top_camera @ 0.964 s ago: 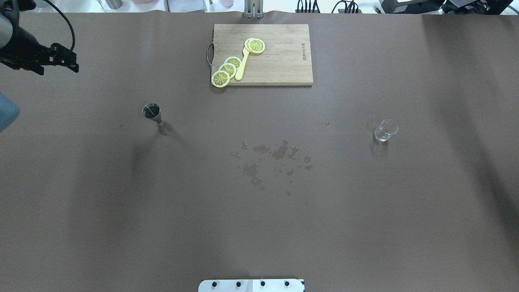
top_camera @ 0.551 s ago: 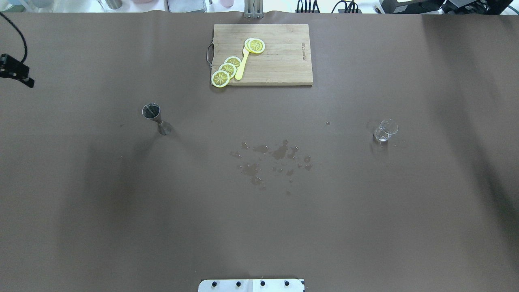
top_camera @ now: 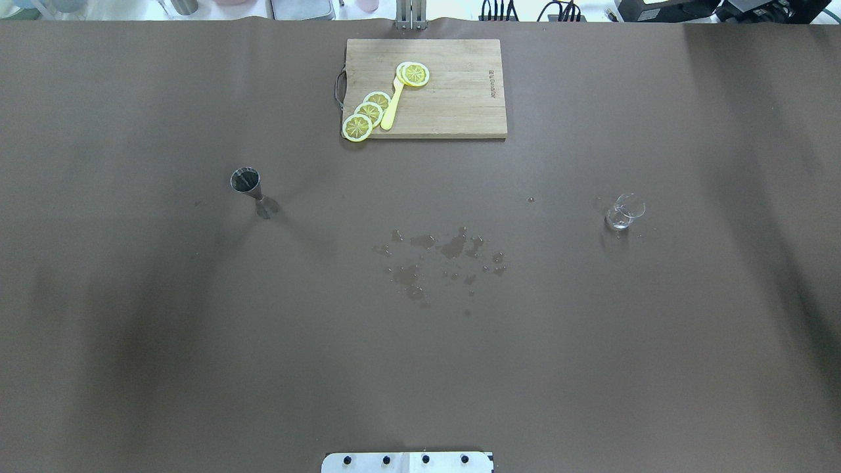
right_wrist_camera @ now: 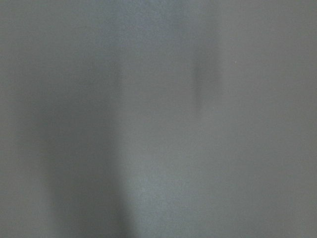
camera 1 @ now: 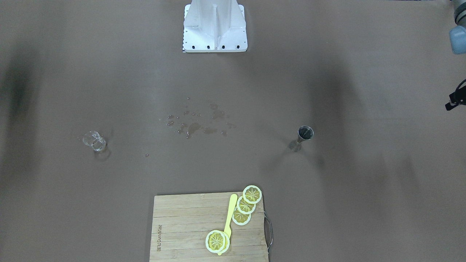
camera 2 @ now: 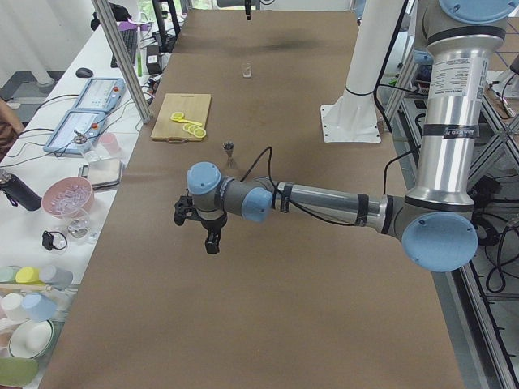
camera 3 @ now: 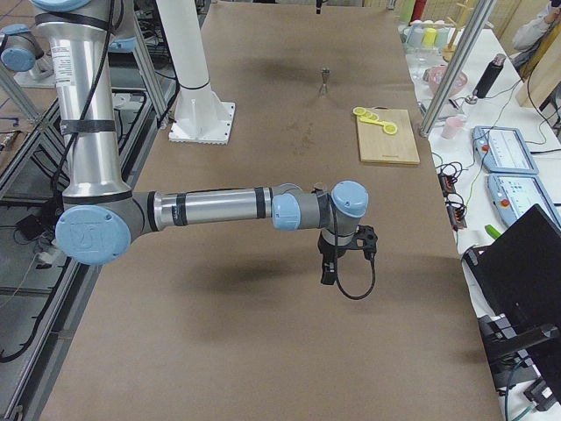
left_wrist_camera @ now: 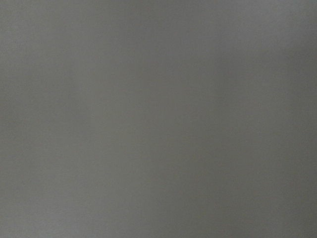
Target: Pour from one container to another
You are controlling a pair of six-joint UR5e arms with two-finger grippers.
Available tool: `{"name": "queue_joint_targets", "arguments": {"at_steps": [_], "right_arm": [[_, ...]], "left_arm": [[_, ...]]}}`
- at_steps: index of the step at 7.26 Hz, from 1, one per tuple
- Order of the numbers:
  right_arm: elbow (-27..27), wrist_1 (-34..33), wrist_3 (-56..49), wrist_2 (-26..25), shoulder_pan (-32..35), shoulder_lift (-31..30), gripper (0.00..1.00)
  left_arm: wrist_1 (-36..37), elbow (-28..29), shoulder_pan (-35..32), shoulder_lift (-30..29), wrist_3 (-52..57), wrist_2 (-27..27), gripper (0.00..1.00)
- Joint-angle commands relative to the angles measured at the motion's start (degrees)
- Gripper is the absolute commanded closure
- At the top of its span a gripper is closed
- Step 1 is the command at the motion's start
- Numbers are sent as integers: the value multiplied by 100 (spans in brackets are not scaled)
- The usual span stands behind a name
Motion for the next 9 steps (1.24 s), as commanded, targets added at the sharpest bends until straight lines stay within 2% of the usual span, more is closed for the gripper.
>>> {"name": "queue_joint_targets", "arguments": {"at_steps": [1,6,9], "right_arm": [[-11,1,0,-143,-8,35,0],[-2,10,0,-126,44,-149,0],[-2,10,0,-126,71,-140,0]], "left_arm": [[39,28,-320,311,856,-3,1],[83,10,-619,312,771,6,1],[57,336,-602,259,411,24,1]]}}
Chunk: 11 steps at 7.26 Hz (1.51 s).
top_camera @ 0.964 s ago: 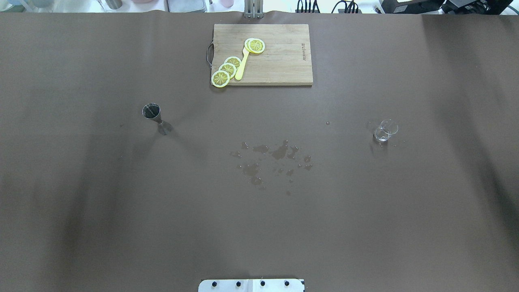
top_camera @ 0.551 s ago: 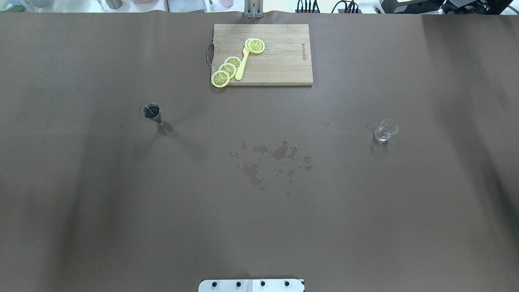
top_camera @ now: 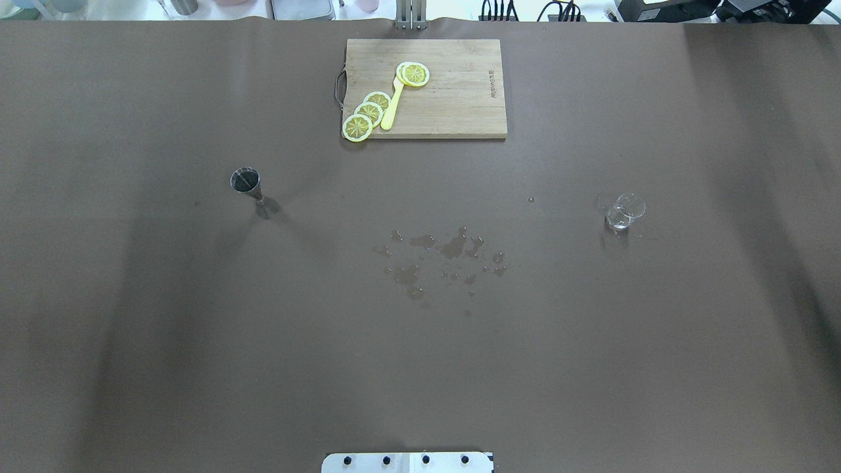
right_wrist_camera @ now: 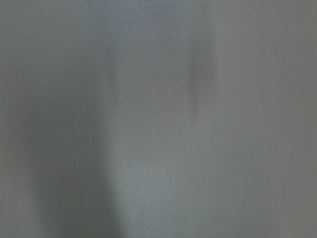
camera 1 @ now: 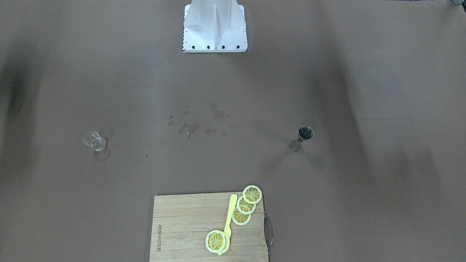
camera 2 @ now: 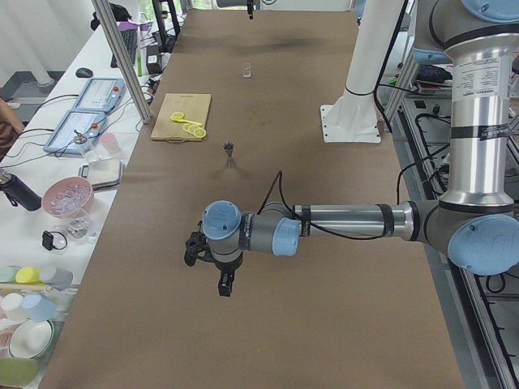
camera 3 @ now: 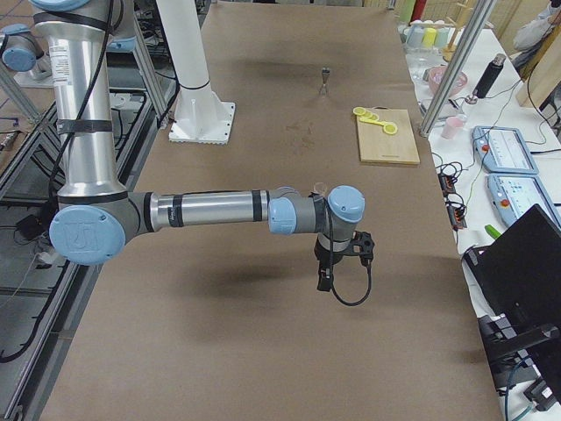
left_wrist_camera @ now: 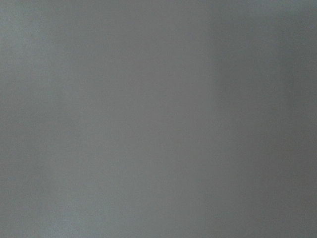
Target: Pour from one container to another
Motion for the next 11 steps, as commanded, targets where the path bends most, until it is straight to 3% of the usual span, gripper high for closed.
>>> {"name": "queue_joint_targets", "arguments": {"at_steps": [1,5,11], "right_arm": [[-11,0,0,0,14,2,0],[-11,9,0,0,66,-50,0],[15,18,-9,0,110,-50,0]], "left_arm": [[-53,149,-2,39,-138,4,1],[8,-324,-72,56,-155,-4,1],[8,-378,-204,109,-147,-22,1]]}}
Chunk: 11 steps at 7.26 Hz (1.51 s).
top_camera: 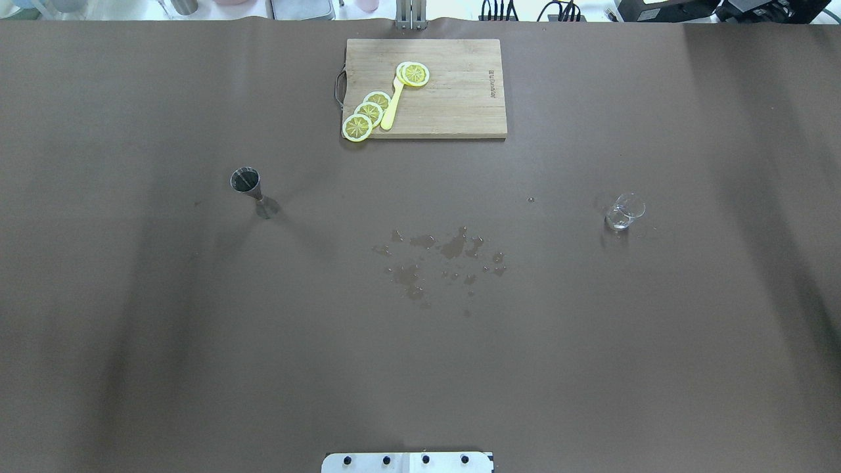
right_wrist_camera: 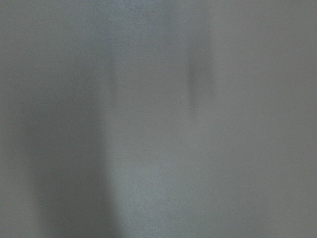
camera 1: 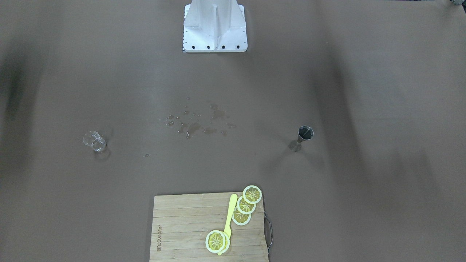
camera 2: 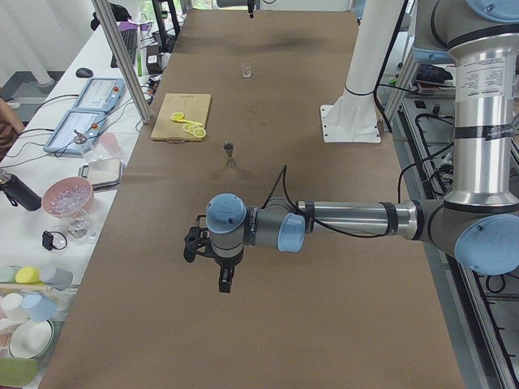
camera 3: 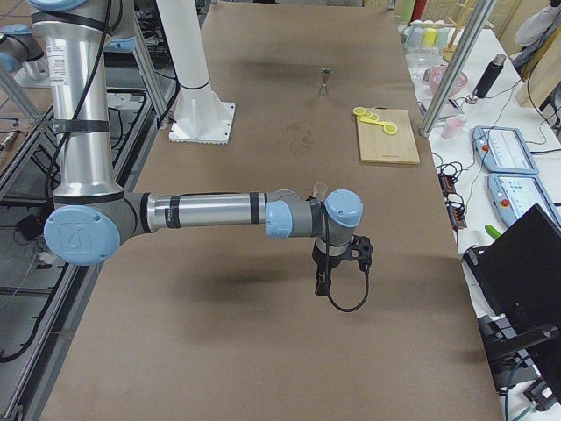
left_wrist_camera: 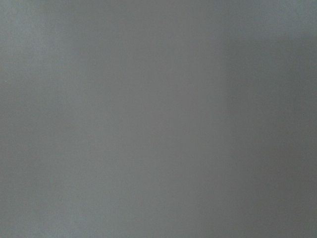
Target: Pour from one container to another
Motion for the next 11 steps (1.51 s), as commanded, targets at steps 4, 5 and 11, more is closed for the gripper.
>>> {"name": "queue_joint_targets", "arguments": {"at_steps": [4,5,11], "right_arm": [[41,1,-3,-9,28,-9,0],[49,1,-3,-9,46,-35,0],[58,1,-65,0,239,-158,0]], "left_arm": [[-9,-13,-3,77,4,0,1],[0,-13,-3,77,4,0,1],[0,-22,-3,95,-5,-123,1]]}}
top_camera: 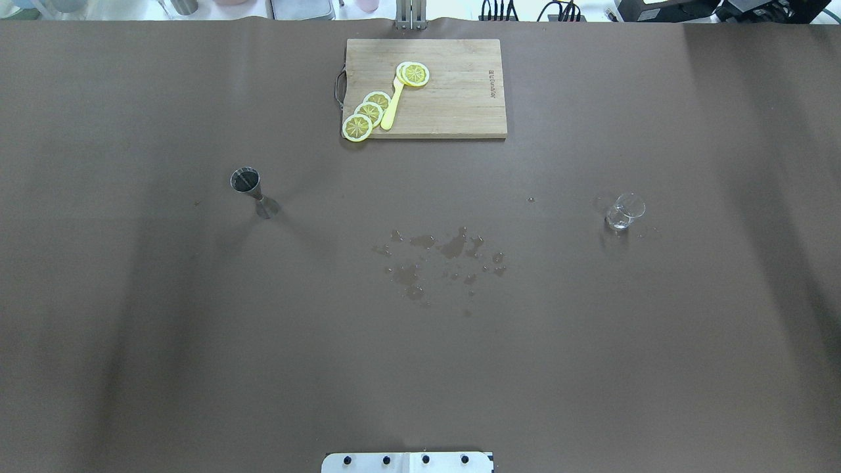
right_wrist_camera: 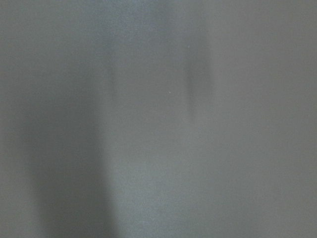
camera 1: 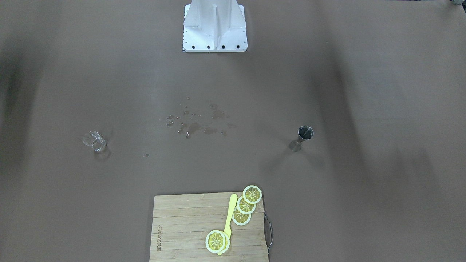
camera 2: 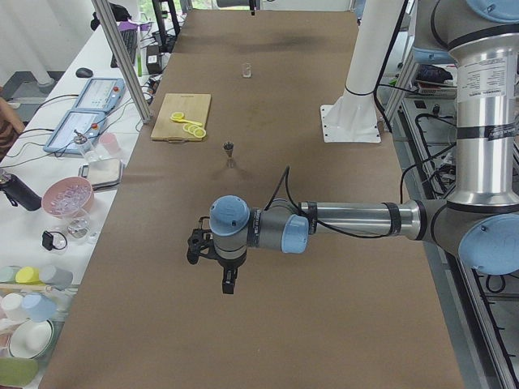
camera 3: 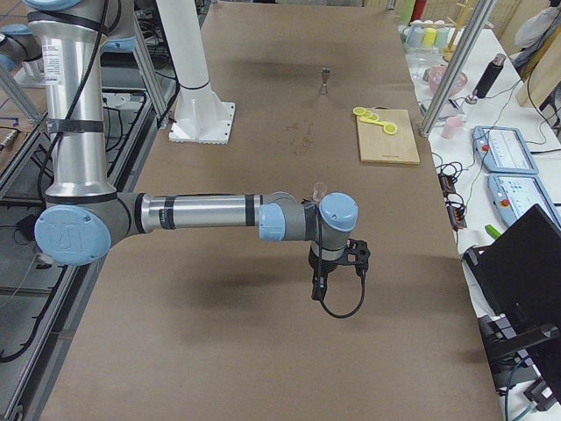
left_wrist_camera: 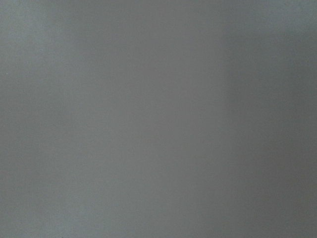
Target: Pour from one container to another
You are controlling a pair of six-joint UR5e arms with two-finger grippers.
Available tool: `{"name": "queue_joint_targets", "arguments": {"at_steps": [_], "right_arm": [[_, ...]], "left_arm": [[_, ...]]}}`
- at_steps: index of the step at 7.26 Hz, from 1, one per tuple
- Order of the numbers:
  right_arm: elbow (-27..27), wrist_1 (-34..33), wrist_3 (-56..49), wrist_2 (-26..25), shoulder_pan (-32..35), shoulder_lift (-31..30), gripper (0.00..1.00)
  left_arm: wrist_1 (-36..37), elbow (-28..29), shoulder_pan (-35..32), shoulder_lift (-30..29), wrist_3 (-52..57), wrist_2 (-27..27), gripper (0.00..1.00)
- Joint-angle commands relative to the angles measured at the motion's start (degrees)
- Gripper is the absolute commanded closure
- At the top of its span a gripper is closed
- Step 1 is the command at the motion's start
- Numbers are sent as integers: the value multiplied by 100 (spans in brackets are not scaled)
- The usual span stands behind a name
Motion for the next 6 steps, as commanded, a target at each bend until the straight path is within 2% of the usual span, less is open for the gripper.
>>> {"name": "queue_joint_targets", "arguments": {"at_steps": [1,6], "right_arm": [[-5,-6,-3,5,113,-13,0],[-5,-6,-3,13,139,-75,0]], "left_arm": [[2,4,0,6,-1,-58,1],[-6,4,0,-11,8,-67,1]]}}
